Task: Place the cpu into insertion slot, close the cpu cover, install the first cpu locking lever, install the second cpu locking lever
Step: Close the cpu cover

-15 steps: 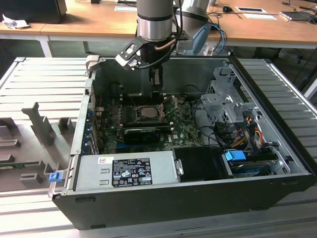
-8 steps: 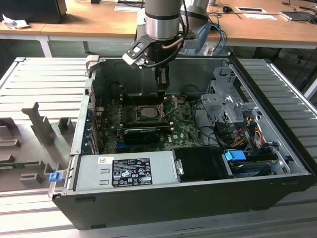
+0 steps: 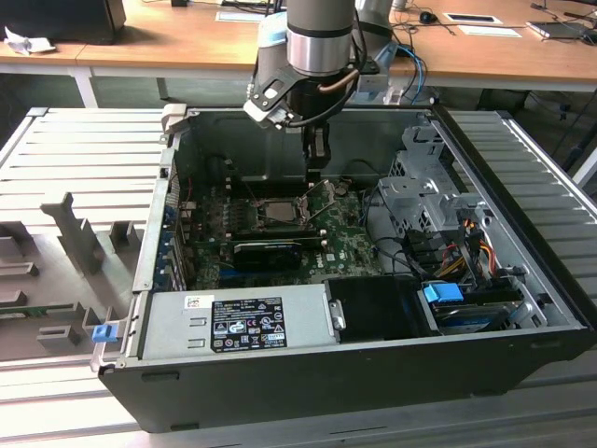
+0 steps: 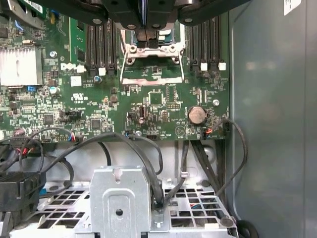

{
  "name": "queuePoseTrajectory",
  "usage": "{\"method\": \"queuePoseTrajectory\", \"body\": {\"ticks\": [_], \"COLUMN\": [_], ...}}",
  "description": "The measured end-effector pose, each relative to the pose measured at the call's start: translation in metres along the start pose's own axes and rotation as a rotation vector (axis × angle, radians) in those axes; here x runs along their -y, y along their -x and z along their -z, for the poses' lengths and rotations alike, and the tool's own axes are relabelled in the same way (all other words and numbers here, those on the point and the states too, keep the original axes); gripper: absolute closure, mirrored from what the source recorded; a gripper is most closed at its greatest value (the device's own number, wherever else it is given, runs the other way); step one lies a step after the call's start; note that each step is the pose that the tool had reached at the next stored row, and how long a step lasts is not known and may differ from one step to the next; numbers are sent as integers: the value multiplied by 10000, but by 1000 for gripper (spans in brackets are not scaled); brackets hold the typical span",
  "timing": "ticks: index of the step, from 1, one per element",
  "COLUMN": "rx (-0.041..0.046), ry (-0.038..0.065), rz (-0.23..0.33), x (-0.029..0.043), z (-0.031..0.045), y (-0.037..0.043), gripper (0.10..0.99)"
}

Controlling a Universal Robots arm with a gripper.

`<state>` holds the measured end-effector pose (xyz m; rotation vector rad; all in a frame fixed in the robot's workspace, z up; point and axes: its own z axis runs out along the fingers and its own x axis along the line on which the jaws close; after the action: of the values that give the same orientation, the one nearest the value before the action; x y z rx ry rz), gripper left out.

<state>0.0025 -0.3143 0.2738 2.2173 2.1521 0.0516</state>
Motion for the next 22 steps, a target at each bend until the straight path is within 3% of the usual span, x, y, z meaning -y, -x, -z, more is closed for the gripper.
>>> {"method": "queuePoseTrajectory", "body": {"ticks": [18, 22], "rx": [-1, -2], "ry": [-32, -54], "rz": [70, 94], "x": [-139, -204], "z": [-8, -12], "y": [-19, -24], "gripper": [980, 980]}}
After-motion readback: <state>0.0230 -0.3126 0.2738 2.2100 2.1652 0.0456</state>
